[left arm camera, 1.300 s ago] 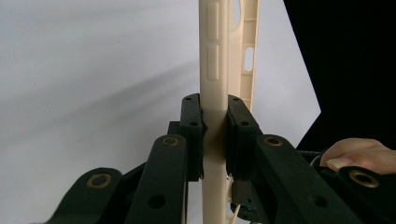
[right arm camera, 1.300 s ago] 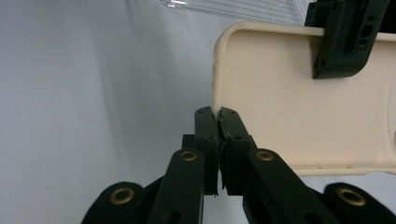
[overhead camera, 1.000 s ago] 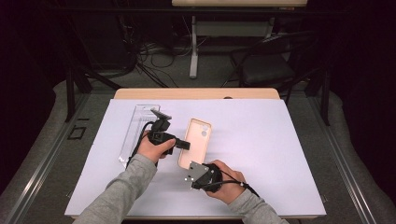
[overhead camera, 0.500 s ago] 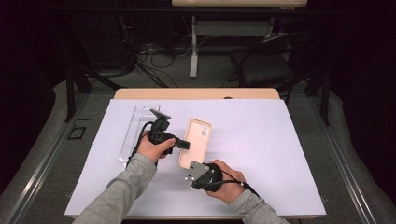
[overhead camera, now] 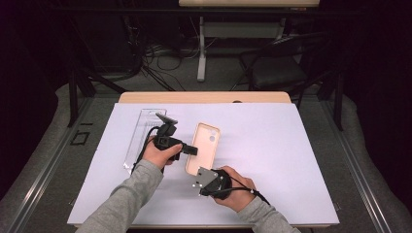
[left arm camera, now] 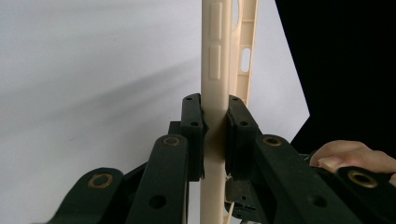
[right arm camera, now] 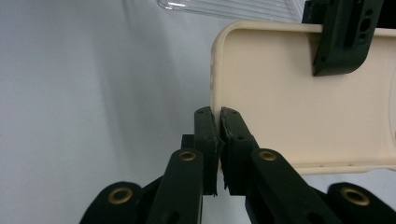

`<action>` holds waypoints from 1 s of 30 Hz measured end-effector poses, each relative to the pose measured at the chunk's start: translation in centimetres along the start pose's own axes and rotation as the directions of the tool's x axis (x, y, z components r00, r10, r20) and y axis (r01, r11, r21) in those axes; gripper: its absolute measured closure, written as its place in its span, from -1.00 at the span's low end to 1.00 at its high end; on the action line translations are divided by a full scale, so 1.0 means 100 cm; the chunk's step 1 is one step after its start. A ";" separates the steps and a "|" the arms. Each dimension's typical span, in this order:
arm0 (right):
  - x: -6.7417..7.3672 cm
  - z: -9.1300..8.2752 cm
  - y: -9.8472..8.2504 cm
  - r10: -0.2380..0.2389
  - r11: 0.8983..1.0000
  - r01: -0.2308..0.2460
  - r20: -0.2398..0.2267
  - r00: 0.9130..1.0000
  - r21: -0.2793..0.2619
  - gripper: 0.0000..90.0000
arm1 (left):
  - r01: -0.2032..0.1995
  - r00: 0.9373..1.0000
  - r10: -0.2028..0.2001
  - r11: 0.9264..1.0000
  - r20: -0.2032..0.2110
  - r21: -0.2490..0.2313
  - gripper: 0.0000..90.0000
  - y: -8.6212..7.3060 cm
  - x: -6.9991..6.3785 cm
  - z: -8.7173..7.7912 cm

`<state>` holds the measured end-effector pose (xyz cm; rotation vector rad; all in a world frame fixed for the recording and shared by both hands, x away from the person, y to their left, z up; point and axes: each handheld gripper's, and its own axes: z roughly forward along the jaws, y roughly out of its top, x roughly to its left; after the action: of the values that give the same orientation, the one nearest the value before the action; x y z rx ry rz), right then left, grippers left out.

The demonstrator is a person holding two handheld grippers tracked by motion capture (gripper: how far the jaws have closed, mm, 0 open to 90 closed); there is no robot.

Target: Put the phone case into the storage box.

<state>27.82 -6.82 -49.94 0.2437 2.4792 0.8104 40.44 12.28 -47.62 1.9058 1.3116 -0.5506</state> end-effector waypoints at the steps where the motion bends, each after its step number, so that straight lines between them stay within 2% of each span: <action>1: 0.000 0.000 0.000 -0.003 1.000 0.003 0.000 1.000 -0.002 0.92 | 0.001 1.000 -0.001 1.000 0.001 0.000 0.80 0.000 0.000 0.000; 21: -0.001 0.000 0.000 0.008 1.000 -0.008 -0.003 1.000 0.002 0.85 | 0.002 1.000 -0.002 1.000 0.014 -0.001 0.80 0.000 0.001 0.000; 26: -0.001 0.000 0.000 0.009 1.000 -0.009 0.000 1.000 0.001 0.78 | 0.003 1.000 -0.003 1.000 0.015 -0.004 0.80 0.000 0.002 -0.001; 30: -0.002 -0.001 0.000 0.003 1.000 -0.002 0.020 1.000 -0.013 0.64 | 0.004 1.000 -0.004 1.000 0.016 -0.012 0.80 0.000 0.003 -0.002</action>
<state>27.98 -6.93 -49.76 0.2493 2.4547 0.8203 40.51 12.62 -47.73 1.8851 1.3060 -0.5576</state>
